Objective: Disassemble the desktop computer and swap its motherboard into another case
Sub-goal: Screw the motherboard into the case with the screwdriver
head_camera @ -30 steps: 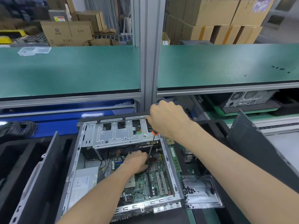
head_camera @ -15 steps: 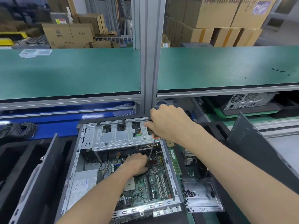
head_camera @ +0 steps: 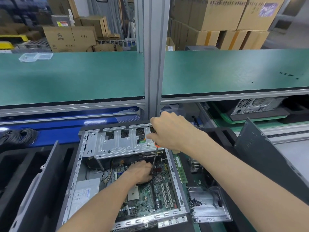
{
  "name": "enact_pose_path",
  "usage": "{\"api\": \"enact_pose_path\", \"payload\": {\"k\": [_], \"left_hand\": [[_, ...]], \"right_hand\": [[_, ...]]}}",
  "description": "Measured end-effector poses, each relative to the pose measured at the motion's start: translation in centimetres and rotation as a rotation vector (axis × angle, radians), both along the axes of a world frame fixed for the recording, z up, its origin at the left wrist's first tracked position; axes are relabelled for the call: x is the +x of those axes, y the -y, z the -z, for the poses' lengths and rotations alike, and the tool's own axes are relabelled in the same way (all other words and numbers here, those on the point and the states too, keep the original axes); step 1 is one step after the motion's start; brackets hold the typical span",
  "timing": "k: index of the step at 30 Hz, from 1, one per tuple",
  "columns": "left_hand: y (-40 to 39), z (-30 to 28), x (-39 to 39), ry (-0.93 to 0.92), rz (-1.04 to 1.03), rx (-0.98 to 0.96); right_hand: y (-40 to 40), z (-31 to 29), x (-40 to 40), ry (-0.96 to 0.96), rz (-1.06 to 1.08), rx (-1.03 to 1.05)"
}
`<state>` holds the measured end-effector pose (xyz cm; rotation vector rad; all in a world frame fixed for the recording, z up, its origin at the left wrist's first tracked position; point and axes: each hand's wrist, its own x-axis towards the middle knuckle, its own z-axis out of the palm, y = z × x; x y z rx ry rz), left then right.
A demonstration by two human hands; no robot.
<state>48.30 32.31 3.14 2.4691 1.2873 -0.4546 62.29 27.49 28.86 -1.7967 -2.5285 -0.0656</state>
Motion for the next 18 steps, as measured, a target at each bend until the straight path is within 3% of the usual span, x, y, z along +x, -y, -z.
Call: {"api": "enact_pose_path", "payload": {"k": [6,18], "left_hand": [[-0.2,-0.1,0.1,0.000,0.020,0.002],[0.1,0.7,-0.4,0.071,0.063,0.057]], "right_hand": [[-0.1,-0.3,0.4,-0.197,-0.191,-0.244],[-0.3,1.0,1.5,-0.270,-0.085,-0.064]]}}
